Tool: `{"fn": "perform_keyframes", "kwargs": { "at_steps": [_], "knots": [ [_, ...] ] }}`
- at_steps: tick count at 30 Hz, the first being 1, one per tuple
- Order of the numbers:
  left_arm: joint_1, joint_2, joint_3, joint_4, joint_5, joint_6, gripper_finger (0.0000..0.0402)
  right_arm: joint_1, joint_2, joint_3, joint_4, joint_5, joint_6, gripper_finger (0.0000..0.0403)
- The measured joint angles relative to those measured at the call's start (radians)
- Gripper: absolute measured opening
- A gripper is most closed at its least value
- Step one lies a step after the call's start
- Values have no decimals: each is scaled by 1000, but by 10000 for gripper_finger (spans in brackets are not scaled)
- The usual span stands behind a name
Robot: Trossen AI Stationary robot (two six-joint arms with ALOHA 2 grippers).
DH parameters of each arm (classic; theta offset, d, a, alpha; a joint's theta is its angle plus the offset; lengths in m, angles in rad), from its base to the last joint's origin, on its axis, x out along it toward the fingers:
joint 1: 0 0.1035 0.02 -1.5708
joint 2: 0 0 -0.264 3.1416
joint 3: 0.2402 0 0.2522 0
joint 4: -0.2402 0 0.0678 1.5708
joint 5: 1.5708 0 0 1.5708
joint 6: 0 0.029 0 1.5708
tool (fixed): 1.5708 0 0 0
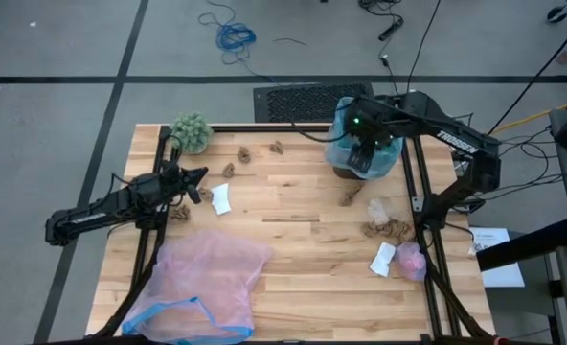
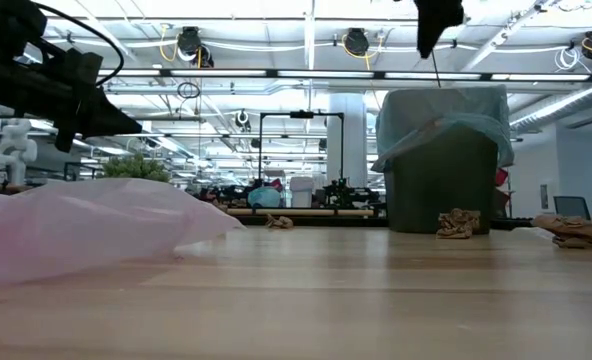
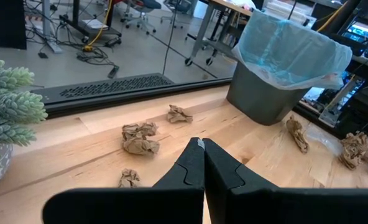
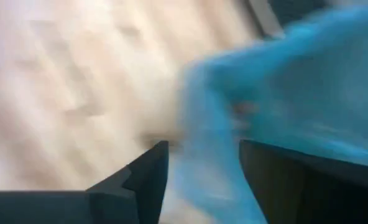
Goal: Place trash/remove bag and relplace
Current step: Put the brown napkin into the trash bin
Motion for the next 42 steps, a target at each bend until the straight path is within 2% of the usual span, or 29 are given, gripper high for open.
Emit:
{"fn": "perform_keyframes", "kwargs": {
  "at_steps": [2,4,8,12,15,19,26,30,35,42],
  "knots": [
    [0,0,0,2,-1,2,0,46,-4,1,-6,-117,-8,165],
    [0,0,0,2,-1,-3,0,104,-4,-2,-5,-161,-22,151],
    [0,0,0,2,-3,2,0,214,1,-73,-4,-118,-52,136],
    [0,0,0,12,-7,2,0,281,9,-211,8,-63,-3,140],
    [0,0,0,16,-7,2,0,302,16,-340,148,-61,-3,157],
    [0,0,0,16,-7,3,0,306,31,-466,281,-34,-84,192],
    [0,0,0,16,-7,4,0,302,108,-564,345,111,-332,234],
    [0,0,0,14,5,4,0,295,176,-585,372,124,-421,233],
    [0,0,0,13,20,4,0,259,261,-619,411,130,-458,227],
    [0,0,0,12,24,6,0,191,333,-703,435,215,-523,213]
  ]
}}
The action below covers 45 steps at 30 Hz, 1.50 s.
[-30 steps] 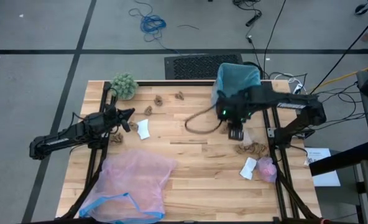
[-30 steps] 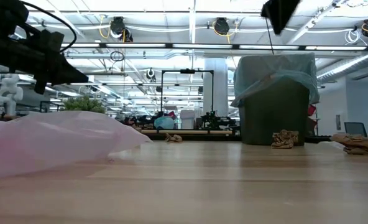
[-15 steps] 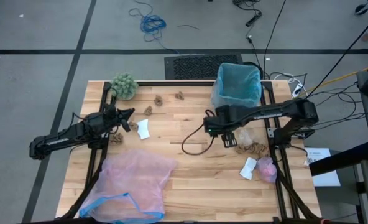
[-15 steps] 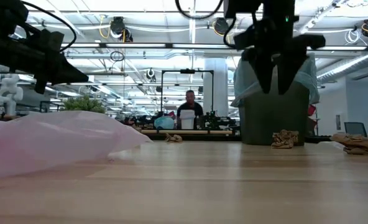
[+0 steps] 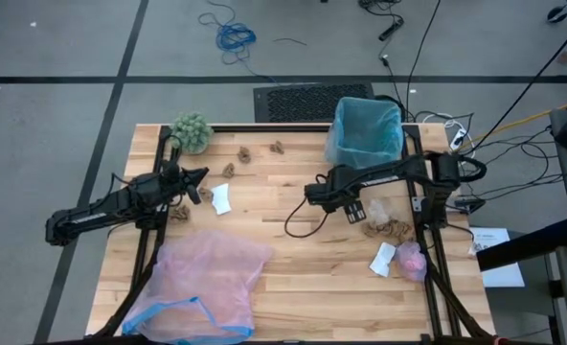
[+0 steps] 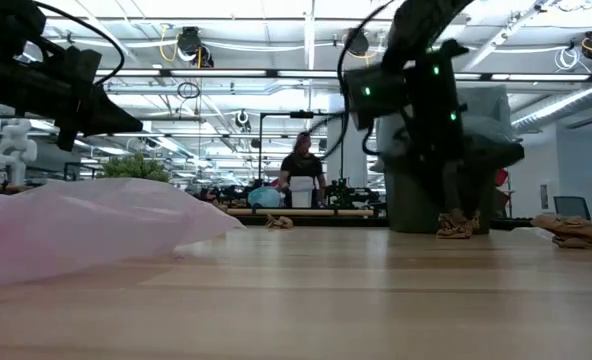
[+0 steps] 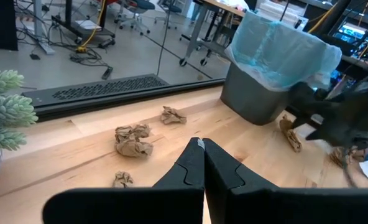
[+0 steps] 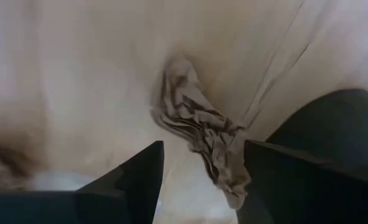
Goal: Place trash/remove bag and relplace
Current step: Put the brown napkin into the trash bin
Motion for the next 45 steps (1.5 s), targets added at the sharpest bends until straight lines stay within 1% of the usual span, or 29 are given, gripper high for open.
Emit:
{"fn": "perform_keyframes", "kwargs": {
  "at_steps": [4,6,9,12,13,16,19,21,24,26,28,30,32,33,34,36,37,39,40,43,45],
  "knots": [
    [0,0,0,-14,0,23,0,-43,7,-55,53,24,-17,194],
    [0,0,0,-13,5,23,0,-56,7,-68,73,15,-18,172],
    [0,0,0,-13,33,22,0,-57,7,-65,84,-13,-21,115],
    [0,0,0,-14,77,16,0,-38,7,-40,78,-104,-16,30],
    [0,0,0,-13,91,15,0,-26,7,-29,78,-115,-13,17],
    [0,0,0,-13,132,15,0,18,4,22,72,-126,21,11],
    [0,0,0,-13,166,14,0,67,4,114,53,-172,65,3],
    [0,0,0,-13,192,14,0,105,4,193,43,-190,93,3],
    [0,0,0,-13,223,14,0,155,3,328,15,-186,124,1],
    [0,0,0,-13,234,15,0,184,3,426,-30,-137,151,1],
    [0,0,0,-13,237,15,0,204,3,531,-117,-43,192,1],
    [0,0,0,-13,237,15,0,212,2,633,-257,81,258,1],
    [0,0,0,-10,237,15,0,201,2,726,-430,227,374,0],
    [0,0,0,-10,237,15,0,186,-1,758,-455,290,438,0],
    [0,0,0,-10,237,15,0,166,-23,769,-430,323,470,0],
    [0,0,0,-7,237,15,0,116,-82,765,-413,310,500,0],
    [0,0,0,-1,237,15,0,84,-109,769,-420,331,527,0],
    [0,0,0,2,237,15,0,9,-152,754,-442,422,617,0],
    [0,0,0,13,237,15,0,-32,-181,734,-436,432,633,0],
    [0,0,0,20,237,15,0,-145,-240,704,-431,436,660,0],
    [0,0,0,22,237,18,0,-225,-269,693,-441,402,672,0]
  ]
}}
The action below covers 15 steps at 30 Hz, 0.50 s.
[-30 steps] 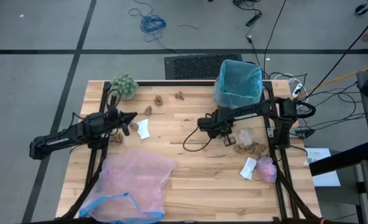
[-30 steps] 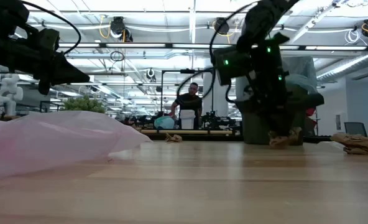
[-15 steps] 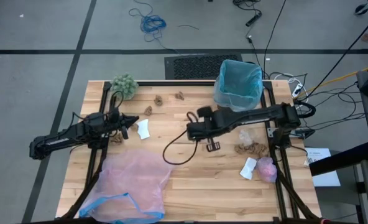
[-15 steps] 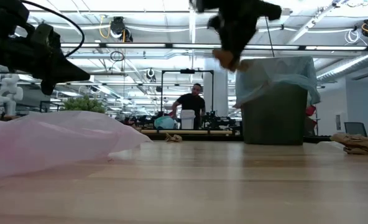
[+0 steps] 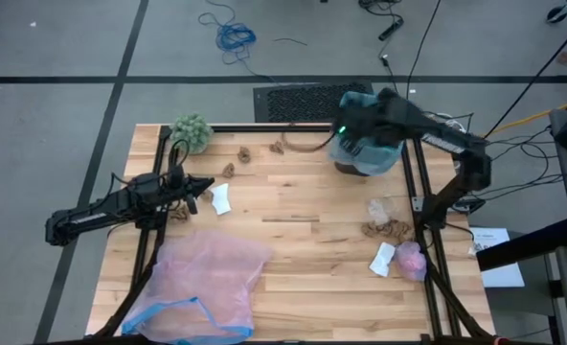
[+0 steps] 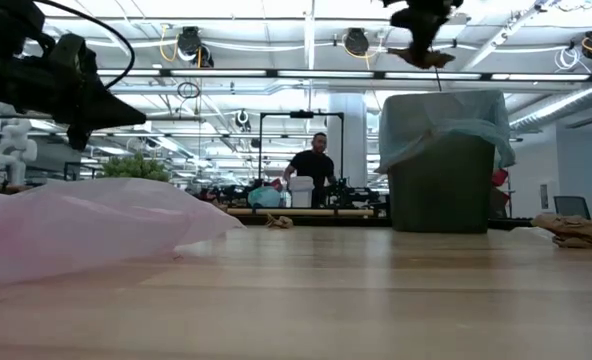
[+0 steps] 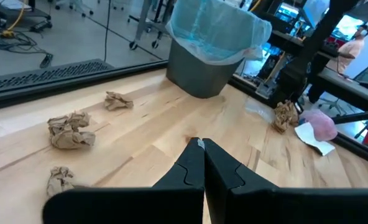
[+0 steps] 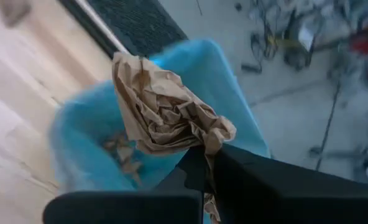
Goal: Place trash/remove bag and relplace
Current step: Put the brown napkin into the trash bin
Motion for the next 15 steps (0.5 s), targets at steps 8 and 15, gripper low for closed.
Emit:
{"fn": "perform_keyframes", "kwargs": {
  "at_steps": [8,15],
  "knots": [
    [0,0,0,0,0,5,0,-207,-10,-27,29,-186,-90,34],
    [0,0,0,1,39,-1,0,-238,16,-27,123,-213,-198,155]
  ]
}}
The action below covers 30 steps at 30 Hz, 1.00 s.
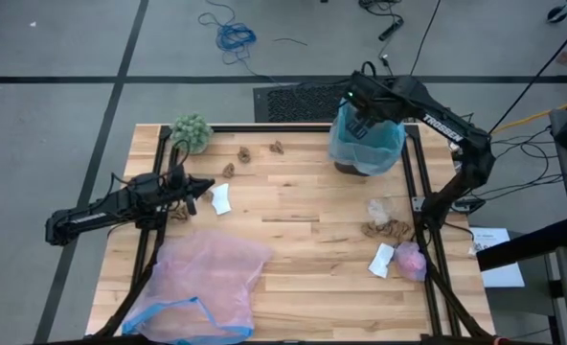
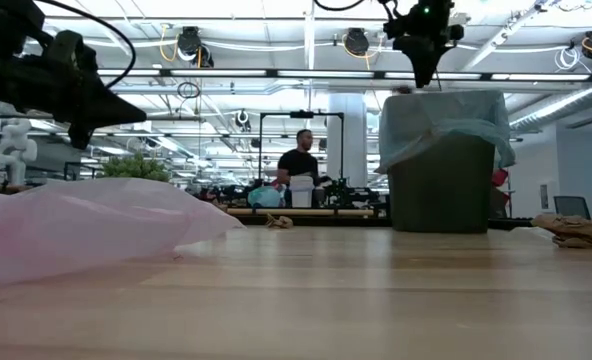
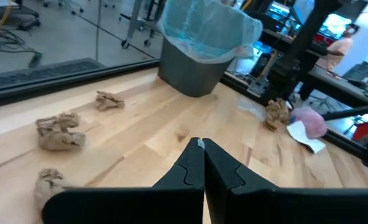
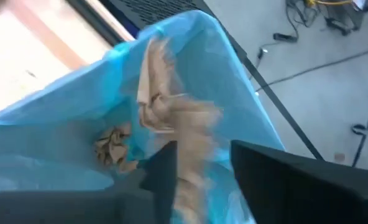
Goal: Place trash/remove bag and relplace
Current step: Put the brown napkin into the trash bin
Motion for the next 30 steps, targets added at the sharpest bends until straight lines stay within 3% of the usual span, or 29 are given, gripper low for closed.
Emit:
{"fn": "perform_keyframes", "kwargs": {
  "at_steps": [3,6,11,17,23,30],
  "knots": [
    [0,0,0,0,30,-2,0,-2,5,0,14,-37,-44,204],
    [0,0,0,0,40,-3,0,11,-2,1,-32,-153,-89,228],
    [0,0,0,28,55,-2,0,104,-3,1,-125,-403,-102,212],
    [0,0,0,49,56,4,0,310,-4,-6,-120,-558,-102,182],
    [0,0,0,48,57,1,0,515,-4,-134,-122,-560,97,183],
    [0,0,0,38,62,6,0,698,-4,-378,-123,-501,384,247]
  ]
}}
